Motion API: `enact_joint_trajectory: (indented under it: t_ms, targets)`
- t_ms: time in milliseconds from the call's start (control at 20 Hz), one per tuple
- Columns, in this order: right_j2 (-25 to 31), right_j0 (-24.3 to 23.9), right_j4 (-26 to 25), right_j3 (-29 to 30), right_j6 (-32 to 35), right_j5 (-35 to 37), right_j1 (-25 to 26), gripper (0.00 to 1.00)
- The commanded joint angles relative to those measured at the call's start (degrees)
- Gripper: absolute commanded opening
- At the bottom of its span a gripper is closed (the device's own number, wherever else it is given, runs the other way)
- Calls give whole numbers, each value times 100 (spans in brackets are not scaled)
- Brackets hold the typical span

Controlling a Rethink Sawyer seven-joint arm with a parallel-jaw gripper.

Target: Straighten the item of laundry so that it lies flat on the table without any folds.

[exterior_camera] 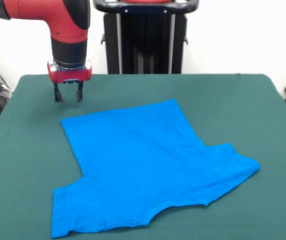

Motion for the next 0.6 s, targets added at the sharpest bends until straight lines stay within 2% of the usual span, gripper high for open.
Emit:
enact_joint_trajectory:
  t_ms: [50, 350, 600]
  targets:
    - [418, 170, 325, 462, -305, 250, -219, 100]
    - [930, 226, 1251, 411, -984, 1363, -839, 100]
    - [1013, 293, 1468, 300, -1037, 1603, -962, 100]
